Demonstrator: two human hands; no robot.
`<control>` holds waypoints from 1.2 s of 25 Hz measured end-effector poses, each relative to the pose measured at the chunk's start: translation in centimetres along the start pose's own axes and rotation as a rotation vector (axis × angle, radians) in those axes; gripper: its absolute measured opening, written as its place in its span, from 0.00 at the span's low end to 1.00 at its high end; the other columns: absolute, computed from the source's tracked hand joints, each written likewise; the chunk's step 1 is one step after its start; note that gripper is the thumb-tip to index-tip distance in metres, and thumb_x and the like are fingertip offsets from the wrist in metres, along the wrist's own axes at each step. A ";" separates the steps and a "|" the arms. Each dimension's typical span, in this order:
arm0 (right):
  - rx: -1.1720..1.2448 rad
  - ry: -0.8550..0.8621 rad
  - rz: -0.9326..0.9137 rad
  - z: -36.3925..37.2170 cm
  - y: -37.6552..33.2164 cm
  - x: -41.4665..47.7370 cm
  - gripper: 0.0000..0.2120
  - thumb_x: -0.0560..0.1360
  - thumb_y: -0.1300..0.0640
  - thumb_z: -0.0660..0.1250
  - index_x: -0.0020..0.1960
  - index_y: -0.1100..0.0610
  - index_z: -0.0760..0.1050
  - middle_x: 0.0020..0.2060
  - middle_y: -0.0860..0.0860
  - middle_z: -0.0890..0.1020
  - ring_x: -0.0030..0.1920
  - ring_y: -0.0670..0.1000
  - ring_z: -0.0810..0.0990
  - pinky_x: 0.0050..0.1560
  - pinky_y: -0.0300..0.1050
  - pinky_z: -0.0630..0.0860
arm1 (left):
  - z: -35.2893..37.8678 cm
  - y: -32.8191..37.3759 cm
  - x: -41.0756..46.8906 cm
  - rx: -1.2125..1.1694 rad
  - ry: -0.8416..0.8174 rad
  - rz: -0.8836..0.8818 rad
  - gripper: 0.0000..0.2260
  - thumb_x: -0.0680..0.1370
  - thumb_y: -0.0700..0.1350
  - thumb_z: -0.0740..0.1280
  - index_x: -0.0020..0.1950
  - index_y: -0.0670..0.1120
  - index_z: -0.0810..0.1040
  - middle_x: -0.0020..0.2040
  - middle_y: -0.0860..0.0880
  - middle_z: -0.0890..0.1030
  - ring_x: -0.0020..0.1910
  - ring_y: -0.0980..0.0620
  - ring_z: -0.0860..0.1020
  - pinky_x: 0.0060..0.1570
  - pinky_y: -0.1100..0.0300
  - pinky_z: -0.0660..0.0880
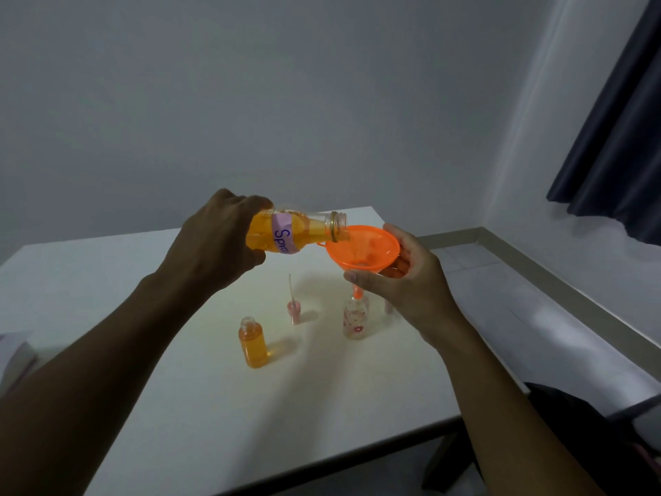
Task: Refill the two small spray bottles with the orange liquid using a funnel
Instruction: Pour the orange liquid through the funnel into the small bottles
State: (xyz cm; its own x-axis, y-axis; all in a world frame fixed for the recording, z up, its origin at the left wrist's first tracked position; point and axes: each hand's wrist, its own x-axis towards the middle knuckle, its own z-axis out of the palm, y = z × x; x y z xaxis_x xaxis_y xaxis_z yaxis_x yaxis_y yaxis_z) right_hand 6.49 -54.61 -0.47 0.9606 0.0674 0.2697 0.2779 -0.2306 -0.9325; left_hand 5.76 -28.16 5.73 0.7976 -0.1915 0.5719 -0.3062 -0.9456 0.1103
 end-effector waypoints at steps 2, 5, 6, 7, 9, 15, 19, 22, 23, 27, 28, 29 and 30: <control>-0.003 -0.002 -0.001 0.0 -0.1 0.0 0.47 0.63 0.47 0.82 0.76 0.47 0.64 0.69 0.47 0.75 0.65 0.50 0.77 0.60 0.49 0.80 | 0.0 0.0 0.0 0.004 -0.003 -0.003 0.28 0.64 0.39 0.79 0.63 0.43 0.76 0.53 0.41 0.83 0.52 0.40 0.77 0.44 0.45 0.77; 0.004 -0.001 0.006 0.0 0.0 0.0 0.47 0.62 0.47 0.82 0.75 0.47 0.64 0.68 0.47 0.75 0.65 0.50 0.77 0.60 0.50 0.80 | 0.0 0.1 0.1 0.017 -0.012 -0.017 0.29 0.64 0.40 0.79 0.64 0.43 0.76 0.55 0.41 0.82 0.54 0.40 0.76 0.46 0.44 0.77; 0.005 0.001 0.008 0.0 0.0 0.0 0.47 0.62 0.46 0.83 0.75 0.47 0.64 0.68 0.47 0.76 0.65 0.49 0.78 0.60 0.50 0.80 | 0.0 0.1 0.1 0.021 -0.015 -0.019 0.30 0.64 0.40 0.79 0.64 0.43 0.76 0.55 0.41 0.82 0.54 0.40 0.76 0.46 0.44 0.77; 0.008 0.002 0.007 0.0 0.0 0.0 0.47 0.61 0.46 0.83 0.75 0.47 0.65 0.68 0.47 0.76 0.64 0.49 0.78 0.60 0.50 0.80 | -0.1 0.1 0.1 0.024 -0.016 -0.018 0.30 0.64 0.40 0.79 0.64 0.43 0.76 0.55 0.41 0.82 0.54 0.40 0.76 0.46 0.43 0.78; 0.014 0.005 0.009 -0.1 0.0 0.1 0.47 0.61 0.46 0.83 0.75 0.47 0.65 0.67 0.47 0.76 0.64 0.49 0.78 0.60 0.50 0.81 | -0.1 0.1 0.2 0.030 -0.016 -0.014 0.30 0.64 0.40 0.80 0.64 0.43 0.76 0.55 0.41 0.82 0.54 0.40 0.76 0.46 0.43 0.78; 0.000 0.005 0.004 -0.1 -0.1 0.1 0.47 0.62 0.46 0.82 0.76 0.47 0.64 0.69 0.48 0.75 0.65 0.50 0.77 0.60 0.49 0.80 | -0.1 0.3 0.1 0.025 -0.014 -0.029 0.30 0.64 0.40 0.80 0.65 0.42 0.75 0.56 0.40 0.82 0.54 0.39 0.76 0.47 0.44 0.76; -0.003 0.010 0.005 -0.1 -0.1 0.0 0.47 0.62 0.46 0.82 0.76 0.47 0.64 0.69 0.48 0.75 0.65 0.51 0.77 0.61 0.51 0.80 | -0.1 0.4 0.1 0.032 -0.010 -0.024 0.30 0.64 0.40 0.79 0.65 0.42 0.76 0.56 0.40 0.82 0.55 0.39 0.76 0.47 0.44 0.76; -0.020 0.011 -0.001 -0.1 -0.1 0.0 0.46 0.63 0.46 0.82 0.76 0.47 0.64 0.69 0.48 0.74 0.66 0.51 0.76 0.61 0.50 0.80 | -0.2 0.3 0.2 0.036 -0.018 -0.026 0.30 0.64 0.40 0.79 0.65 0.42 0.75 0.57 0.40 0.81 0.55 0.39 0.76 0.48 0.43 0.77; -0.023 0.010 0.000 -0.1 -0.1 0.1 0.46 0.63 0.46 0.82 0.76 0.48 0.64 0.69 0.48 0.74 0.66 0.51 0.76 0.60 0.50 0.80 | -0.3 0.3 0.2 0.036 -0.019 -0.027 0.30 0.64 0.40 0.79 0.65 0.42 0.75 0.57 0.40 0.81 0.55 0.39 0.76 0.48 0.44 0.76; -0.007 0.014 0.005 -0.1 -0.1 0.1 0.47 0.62 0.46 0.82 0.76 0.48 0.64 0.68 0.48 0.75 0.65 0.50 0.77 0.60 0.48 0.80 | -0.5 0.4 0.1 0.034 -0.013 -0.022 0.30 0.64 0.39 0.80 0.64 0.42 0.76 0.56 0.40 0.82 0.54 0.39 0.76 0.46 0.44 0.76; -0.005 0.015 0.007 -0.1 -0.1 0.1 0.47 0.62 0.46 0.82 0.76 0.48 0.64 0.68 0.48 0.75 0.65 0.50 0.77 0.60 0.49 0.80 | -0.5 0.4 0.1 0.035 -0.014 -0.019 0.30 0.64 0.39 0.80 0.64 0.42 0.76 0.56 0.40 0.82 0.54 0.39 0.76 0.46 0.44 0.76; -0.007 0.016 0.006 -0.1 -0.1 0.1 0.47 0.62 0.46 0.82 0.76 0.48 0.64 0.69 0.48 0.75 0.65 0.51 0.77 0.60 0.49 0.80 | -0.6 0.5 0.1 0.037 -0.015 -0.017 0.30 0.64 0.39 0.80 0.64 0.42 0.76 0.56 0.40 0.82 0.54 0.39 0.76 0.46 0.44 0.76; -0.010 0.014 0.006 -0.1 -0.1 0.1 0.47 0.62 0.47 0.82 0.76 0.47 0.64 0.69 0.48 0.75 0.65 0.51 0.77 0.60 0.49 0.80 | -0.6 0.5 0.1 0.039 -0.015 -0.017 0.30 0.64 0.39 0.80 0.64 0.42 0.76 0.56 0.40 0.82 0.54 0.39 0.76 0.46 0.44 0.76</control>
State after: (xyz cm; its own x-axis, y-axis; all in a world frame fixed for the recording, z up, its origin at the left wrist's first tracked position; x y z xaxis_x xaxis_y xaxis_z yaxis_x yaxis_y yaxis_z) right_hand 6.56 -54.70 -0.32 0.9621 0.0524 0.2676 0.2722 -0.2406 -0.9317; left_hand 5.43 -28.46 6.34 0.8101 -0.1792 0.5583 -0.2723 -0.9582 0.0874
